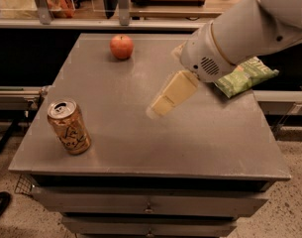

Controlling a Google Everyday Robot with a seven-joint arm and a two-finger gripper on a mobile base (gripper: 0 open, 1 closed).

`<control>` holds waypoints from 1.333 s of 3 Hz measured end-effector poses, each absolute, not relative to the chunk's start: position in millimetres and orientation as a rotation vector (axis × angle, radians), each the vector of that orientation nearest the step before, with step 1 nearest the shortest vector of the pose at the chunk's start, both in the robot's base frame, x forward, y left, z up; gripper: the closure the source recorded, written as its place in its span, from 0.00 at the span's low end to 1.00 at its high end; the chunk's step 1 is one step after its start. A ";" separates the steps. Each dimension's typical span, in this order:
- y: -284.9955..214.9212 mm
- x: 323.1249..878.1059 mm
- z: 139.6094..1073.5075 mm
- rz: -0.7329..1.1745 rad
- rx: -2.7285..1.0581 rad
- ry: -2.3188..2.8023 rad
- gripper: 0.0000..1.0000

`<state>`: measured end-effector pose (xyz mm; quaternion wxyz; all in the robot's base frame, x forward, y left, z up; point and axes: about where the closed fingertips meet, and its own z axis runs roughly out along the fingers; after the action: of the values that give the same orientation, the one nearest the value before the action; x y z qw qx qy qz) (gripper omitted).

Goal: Move orange can near apple

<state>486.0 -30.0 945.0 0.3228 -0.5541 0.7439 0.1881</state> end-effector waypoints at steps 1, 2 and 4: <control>-30.6 485.5 944.8 0.489 -1.458 1.953 0.00; -4.7 480.9 930.1 0.576 -1.454 1.873 0.00; 82.1 467.1 880.5 0.902 -1.343 1.584 0.00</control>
Offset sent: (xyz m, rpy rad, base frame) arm -0.0249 0.1125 -0.0686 0.4008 -0.0393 0.2205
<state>467.1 82.1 880.5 0.4247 -0.5369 0.6335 0.3606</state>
